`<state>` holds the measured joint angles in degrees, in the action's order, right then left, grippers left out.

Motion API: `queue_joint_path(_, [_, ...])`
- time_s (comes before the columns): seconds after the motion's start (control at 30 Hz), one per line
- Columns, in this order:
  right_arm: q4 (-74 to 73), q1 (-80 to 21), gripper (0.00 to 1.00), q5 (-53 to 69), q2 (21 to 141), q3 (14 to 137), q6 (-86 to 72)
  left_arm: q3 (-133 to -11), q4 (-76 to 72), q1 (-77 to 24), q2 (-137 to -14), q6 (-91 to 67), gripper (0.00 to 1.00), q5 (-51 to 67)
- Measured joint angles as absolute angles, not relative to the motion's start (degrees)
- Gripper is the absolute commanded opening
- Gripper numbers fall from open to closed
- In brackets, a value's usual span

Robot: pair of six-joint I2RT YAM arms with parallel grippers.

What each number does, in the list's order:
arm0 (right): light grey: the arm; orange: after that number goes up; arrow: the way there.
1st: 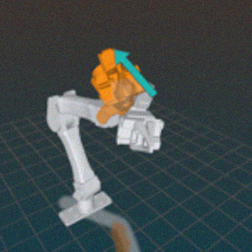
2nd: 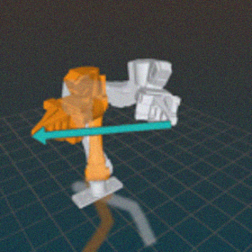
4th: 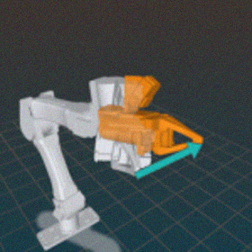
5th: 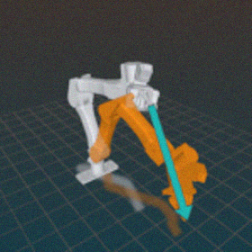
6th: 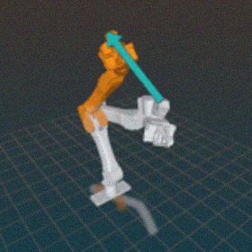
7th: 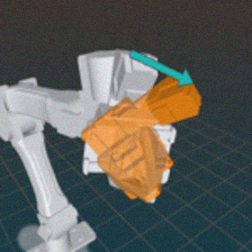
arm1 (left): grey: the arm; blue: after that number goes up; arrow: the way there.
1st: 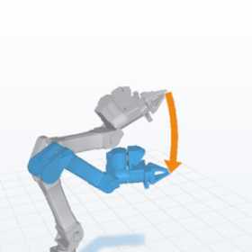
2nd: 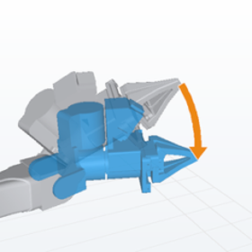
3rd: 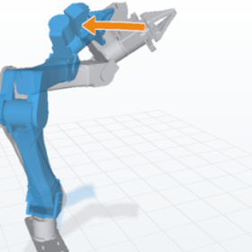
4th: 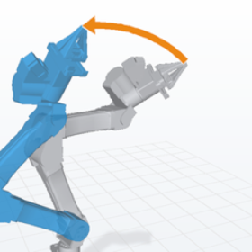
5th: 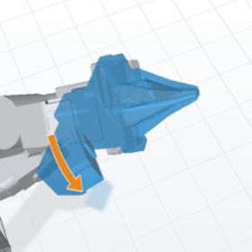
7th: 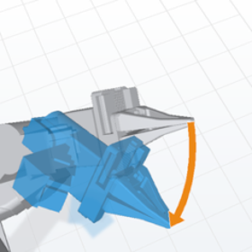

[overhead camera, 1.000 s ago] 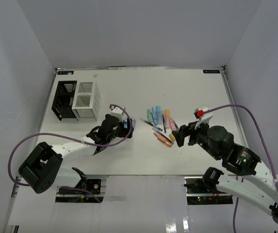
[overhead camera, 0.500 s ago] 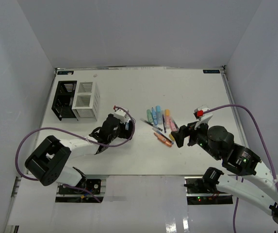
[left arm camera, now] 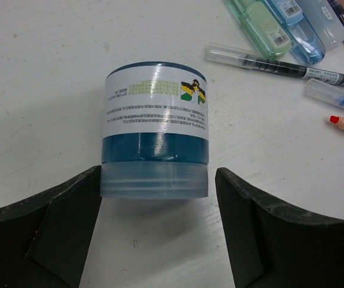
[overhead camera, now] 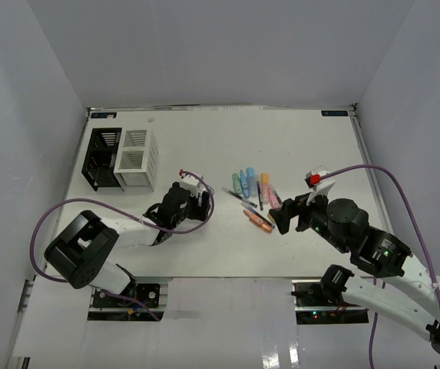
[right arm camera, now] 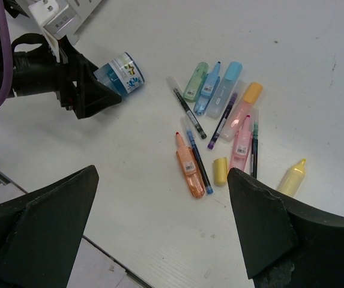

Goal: Sort the stationery into containers
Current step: Pick up the stationery from the center of the board.

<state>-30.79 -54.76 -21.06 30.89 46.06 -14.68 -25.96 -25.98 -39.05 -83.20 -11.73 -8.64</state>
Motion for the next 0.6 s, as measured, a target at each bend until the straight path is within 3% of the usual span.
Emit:
queue_joint_path(0.17, [-30.8, -54.8, 0.96, -20.8, 30.9, 46.1, -14.9, -25.8, -27.7, -39.0, -83.2, -12.0, 0.68, -8.9])
queue_joint_path(0.2, [-30.8, -54.8, 0.96, -20.8, 30.9, 46.1, -14.9, -25.8, -27.8, -39.0, -83.2, -12.0, 0.57, -8.8])
queue_joint_path(0.3, [-30.8, -54.8, 0.96, -20.6, 30.9, 46.1, -14.9, -25.6, -27.8, -39.0, -83.1, -12.0, 0.39, -8.8])
queue_joint_path(0.43, [-30.8, -54.8, 0.98, -20.2, 31.2, 46.3, -14.9, -25.7, -24.9, -38.8, -80.9, -11.6, 0.02, -8.8])
queue_joint_path(0.6, [-30.9, -54.8, 1.0, -19.3, 32.4, 48.2, -15.0, -35.2, -7.6, -37.8, -75.7, -11.4, 0.0, -9.0])
